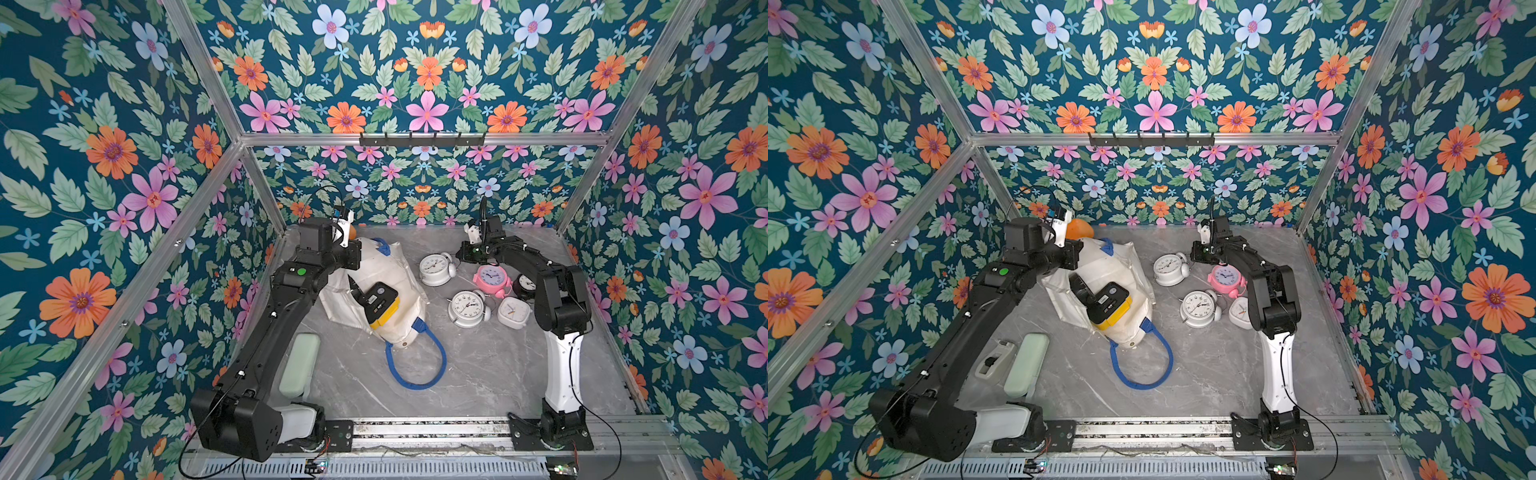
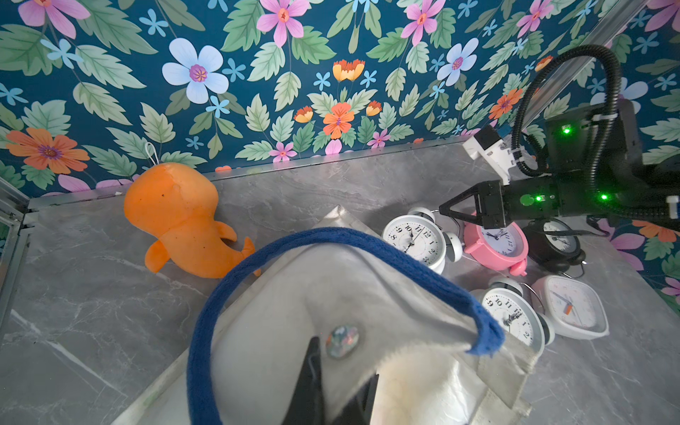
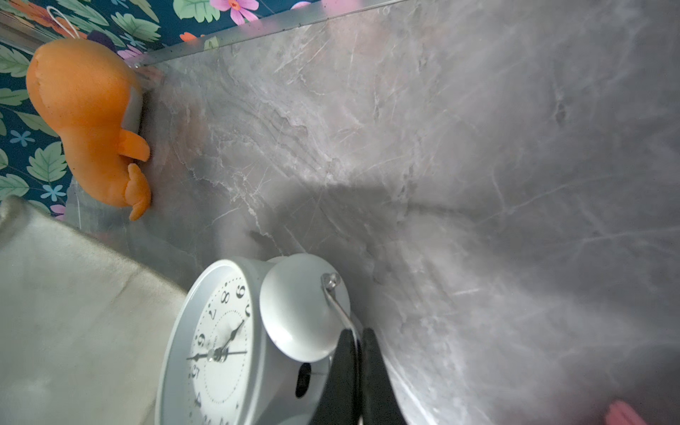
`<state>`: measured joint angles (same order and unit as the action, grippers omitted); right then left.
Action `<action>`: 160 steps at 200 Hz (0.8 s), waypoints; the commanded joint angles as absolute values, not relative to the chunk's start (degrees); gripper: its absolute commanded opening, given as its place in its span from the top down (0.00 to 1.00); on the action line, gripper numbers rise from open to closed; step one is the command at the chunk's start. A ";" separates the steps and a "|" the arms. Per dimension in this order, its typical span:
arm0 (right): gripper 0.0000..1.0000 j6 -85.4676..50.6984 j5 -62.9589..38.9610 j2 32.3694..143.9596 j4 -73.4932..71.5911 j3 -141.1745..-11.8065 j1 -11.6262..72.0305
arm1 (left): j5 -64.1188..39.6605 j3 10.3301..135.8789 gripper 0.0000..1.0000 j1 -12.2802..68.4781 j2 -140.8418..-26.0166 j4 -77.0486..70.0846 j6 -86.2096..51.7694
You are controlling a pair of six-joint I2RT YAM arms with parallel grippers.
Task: Take the alarm clock out of the canvas bag
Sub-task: Place the alarm at the center of the board.
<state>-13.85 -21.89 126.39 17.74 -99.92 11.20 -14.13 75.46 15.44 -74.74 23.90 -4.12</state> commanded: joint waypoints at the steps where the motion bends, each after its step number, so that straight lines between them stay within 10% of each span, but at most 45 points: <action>1: 1.00 -14.90 -22.32 126.65 14.66 -99.28 10.75 | -15.36 76.46 1.00 15.37 -74.71 19.60 -4.31; 96: 1.00 -15.55 -22.49 127.31 11.86 -96.14 9.24 | -16.39 76.33 1.00 15.30 -75.01 19.43 -5.27; 160: 0.82 -15.02 -22.50 125.92 13.30 -95.97 8.46 | -16.40 76.36 1.00 15.30 -74.70 19.25 -5.62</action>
